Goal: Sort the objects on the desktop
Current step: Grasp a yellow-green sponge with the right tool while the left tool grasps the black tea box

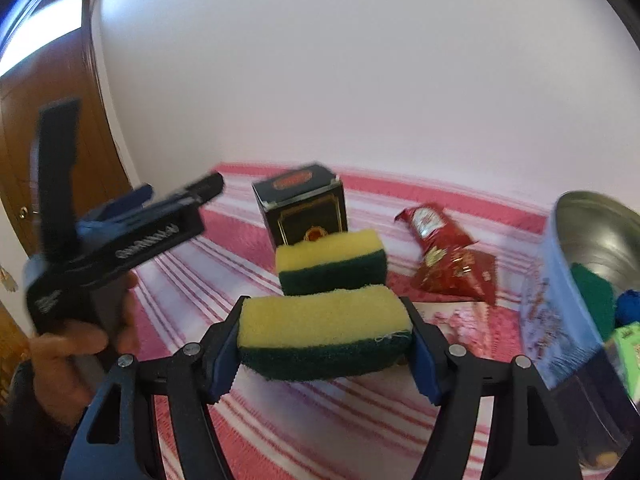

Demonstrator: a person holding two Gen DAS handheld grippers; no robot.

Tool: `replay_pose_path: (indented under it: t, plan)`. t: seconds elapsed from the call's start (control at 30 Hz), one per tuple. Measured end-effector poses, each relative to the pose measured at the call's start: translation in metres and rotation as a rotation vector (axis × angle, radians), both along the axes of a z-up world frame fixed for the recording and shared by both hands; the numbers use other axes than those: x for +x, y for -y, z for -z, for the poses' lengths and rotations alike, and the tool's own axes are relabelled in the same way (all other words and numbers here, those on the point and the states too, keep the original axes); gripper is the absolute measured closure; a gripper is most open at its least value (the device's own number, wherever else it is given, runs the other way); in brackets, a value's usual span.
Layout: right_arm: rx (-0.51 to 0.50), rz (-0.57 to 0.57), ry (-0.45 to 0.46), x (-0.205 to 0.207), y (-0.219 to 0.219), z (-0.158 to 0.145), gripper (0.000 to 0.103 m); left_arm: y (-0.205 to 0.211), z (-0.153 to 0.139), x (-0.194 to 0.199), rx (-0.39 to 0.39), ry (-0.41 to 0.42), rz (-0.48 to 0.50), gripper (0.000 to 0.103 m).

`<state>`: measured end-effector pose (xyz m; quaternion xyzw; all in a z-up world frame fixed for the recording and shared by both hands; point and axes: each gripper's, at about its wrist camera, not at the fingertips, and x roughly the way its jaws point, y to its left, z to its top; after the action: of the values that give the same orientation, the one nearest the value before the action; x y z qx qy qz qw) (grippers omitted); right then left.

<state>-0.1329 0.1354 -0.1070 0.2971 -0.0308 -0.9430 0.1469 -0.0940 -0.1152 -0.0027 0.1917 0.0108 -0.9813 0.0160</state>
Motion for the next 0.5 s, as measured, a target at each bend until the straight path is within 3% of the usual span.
replay_pose_path:
  t: [0.3, 0.4, 0.5]
  plan:
    - [0.007, 0.153, -0.259, 0.042, -0.022, -0.033, 0.031, -0.036, -0.006, 0.013, -0.033, -0.067, 0.229, 0.001]
    - [0.018, 0.179, -0.278, 0.044, -0.027, -0.036, 0.031, -0.054, -0.007, 0.007, -0.026, -0.036, 0.308, 0.001]
    - [-0.021, 0.188, -0.256, 0.049, -0.039, -0.036, 0.031, -0.077, -0.005, -0.003, -0.106, -0.009, 0.342, 0.001]
